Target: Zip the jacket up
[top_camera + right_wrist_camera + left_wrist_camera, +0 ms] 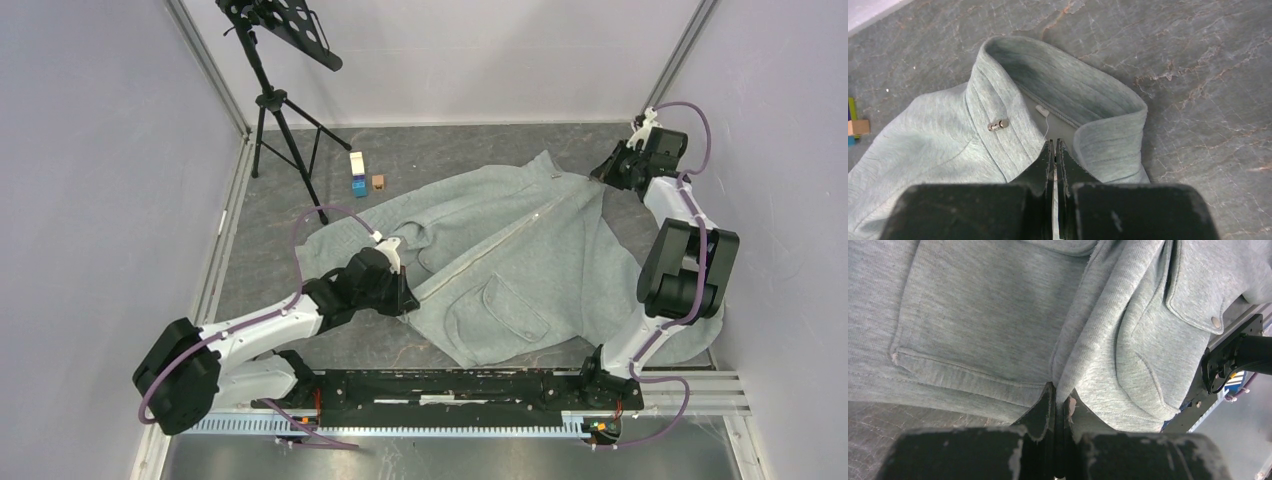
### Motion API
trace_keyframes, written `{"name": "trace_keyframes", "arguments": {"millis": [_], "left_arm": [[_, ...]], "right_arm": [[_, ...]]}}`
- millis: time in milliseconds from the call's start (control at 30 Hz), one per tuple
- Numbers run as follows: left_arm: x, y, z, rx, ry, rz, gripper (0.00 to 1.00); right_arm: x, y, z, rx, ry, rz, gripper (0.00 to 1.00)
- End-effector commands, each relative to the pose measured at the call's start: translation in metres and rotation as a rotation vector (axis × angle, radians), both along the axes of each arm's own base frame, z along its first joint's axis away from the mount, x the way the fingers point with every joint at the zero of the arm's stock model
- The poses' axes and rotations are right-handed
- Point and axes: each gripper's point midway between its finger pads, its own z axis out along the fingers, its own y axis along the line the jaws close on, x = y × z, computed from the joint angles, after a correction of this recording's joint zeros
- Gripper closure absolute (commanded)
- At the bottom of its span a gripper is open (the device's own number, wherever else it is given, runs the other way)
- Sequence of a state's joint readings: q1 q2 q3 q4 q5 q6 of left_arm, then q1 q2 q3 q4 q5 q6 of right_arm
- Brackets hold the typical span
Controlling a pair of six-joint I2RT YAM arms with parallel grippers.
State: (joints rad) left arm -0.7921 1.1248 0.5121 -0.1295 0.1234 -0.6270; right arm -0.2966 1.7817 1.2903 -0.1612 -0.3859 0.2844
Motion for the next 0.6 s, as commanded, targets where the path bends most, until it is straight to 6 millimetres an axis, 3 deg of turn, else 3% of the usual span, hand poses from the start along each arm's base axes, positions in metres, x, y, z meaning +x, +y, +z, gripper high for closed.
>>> {"name": "trace_keyframes", "arguments": {"millis": [0,133,433,567], "left_arm": [[-0.024,0.036,-0.033,0.153,0.103,0.036,0.98],[-0.023,0.040,-0.030,0.147,0.083,0.052,0.98],[-0.026,0.031,-0.032,0.115,0.099,0.017,0.98],[-0.029,0.030,-0.039,0.114,0.122,0.016,0.98]], "right_arm": [[0.028,-0.075,0.046,-0.244,-0.139,-0.161,1.00],[0.026,-0.075,0.048,-0.269,-0.147,-0.149,1.00],[0.024,-0.052,0.081,-0.291,-0.274,-0.045,1.00],[0.021,-0.033,0.100,-0.138,-0.385,-0.014,1.00]]}}
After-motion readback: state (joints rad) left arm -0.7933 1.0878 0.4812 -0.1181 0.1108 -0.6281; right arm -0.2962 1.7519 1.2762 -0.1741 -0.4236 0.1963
